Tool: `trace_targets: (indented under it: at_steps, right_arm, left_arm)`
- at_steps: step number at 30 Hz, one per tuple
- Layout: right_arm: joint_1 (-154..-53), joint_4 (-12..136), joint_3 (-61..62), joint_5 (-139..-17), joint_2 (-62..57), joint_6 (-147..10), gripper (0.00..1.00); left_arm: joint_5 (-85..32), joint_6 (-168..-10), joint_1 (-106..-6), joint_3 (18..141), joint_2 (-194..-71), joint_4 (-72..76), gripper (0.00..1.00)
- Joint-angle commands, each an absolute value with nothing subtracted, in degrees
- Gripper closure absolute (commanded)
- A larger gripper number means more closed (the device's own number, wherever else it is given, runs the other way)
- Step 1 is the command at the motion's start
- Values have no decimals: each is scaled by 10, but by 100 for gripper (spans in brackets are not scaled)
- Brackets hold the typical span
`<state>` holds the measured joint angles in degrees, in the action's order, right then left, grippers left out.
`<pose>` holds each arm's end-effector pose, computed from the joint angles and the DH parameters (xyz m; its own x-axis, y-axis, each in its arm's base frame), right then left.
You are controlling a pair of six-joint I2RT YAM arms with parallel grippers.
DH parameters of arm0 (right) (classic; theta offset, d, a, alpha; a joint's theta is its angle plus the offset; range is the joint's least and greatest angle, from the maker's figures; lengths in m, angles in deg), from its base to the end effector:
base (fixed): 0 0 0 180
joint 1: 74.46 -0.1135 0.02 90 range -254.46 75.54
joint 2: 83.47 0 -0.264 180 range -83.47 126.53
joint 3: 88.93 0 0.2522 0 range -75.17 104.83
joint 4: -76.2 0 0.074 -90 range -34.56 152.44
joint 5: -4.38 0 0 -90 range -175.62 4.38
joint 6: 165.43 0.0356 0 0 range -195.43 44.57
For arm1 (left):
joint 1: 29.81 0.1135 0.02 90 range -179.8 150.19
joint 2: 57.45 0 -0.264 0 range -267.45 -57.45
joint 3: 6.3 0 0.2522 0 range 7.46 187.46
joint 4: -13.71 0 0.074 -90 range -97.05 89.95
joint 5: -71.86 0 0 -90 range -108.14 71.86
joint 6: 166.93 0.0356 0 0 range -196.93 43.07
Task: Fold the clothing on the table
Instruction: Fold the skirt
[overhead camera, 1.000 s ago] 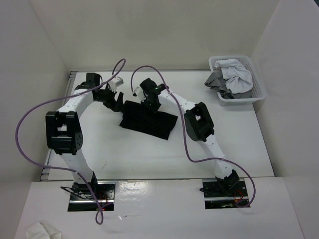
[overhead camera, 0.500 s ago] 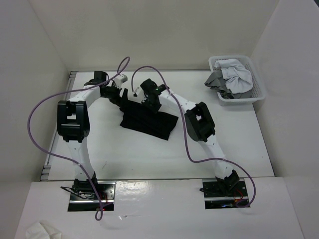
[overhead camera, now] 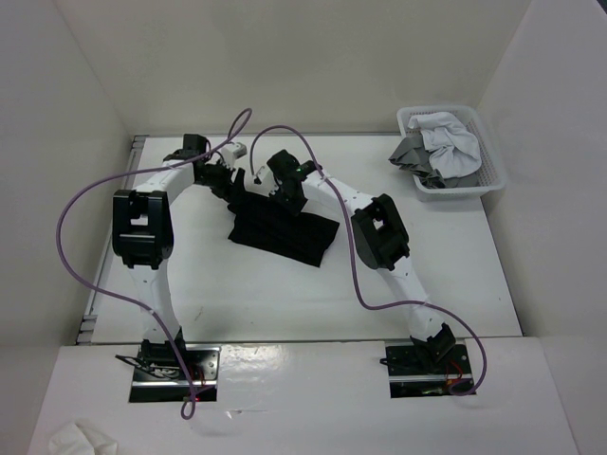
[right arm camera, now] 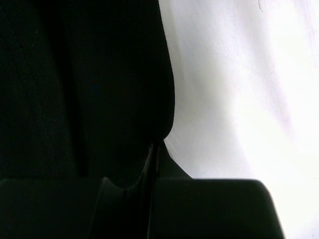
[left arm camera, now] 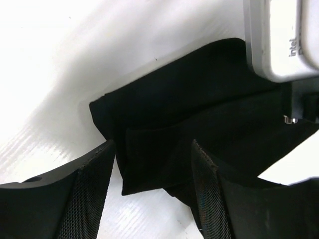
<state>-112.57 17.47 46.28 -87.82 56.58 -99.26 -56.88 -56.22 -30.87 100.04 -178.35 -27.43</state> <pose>0.4119 0.3214 0.1636 -0.4008 -0.8275 -0.3933 -0.8365 0.5056 -0.2113 0.4565 -0.0307 0.1926 -0.6428 0.2878 -0.7099 0.6354 0.7180 -0.2843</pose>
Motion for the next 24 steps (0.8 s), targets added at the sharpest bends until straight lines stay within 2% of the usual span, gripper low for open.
trace_targets:
  at_steps: [1,7,11,13,16,20,24]
  right_arm:
    - [-1118,150,455,-889,558,-989,100]
    - [-1118,150,455,-889,558,-989,100]
    - [-1118,145,466,-889,564,-989,100]
    - [-1118,145,466,-889,564,-989,100]
    - [-1118,145,466,-889,564,-989,100]
    - [-1118,145,460,-889,564,-989,100]
    - [-1118,145,455,-889,558,-989,100]
  left_arm:
    - [-595,-524,-309,1008,-1791,-304,31]
    - [-589,-501,-314,1003,-1796,-331,33]
    - [-589,-496,-314,1003,-1801,-331,40]
    - [-595,-496,-319,1003,-1808,-336,51]
    - [-600,-496,-324,1003,-1813,-336,58]
    - [-600,-496,-331,1003,-1813,-336,74]
    - [-606,-485,-331,1014,-1800,-350,82]
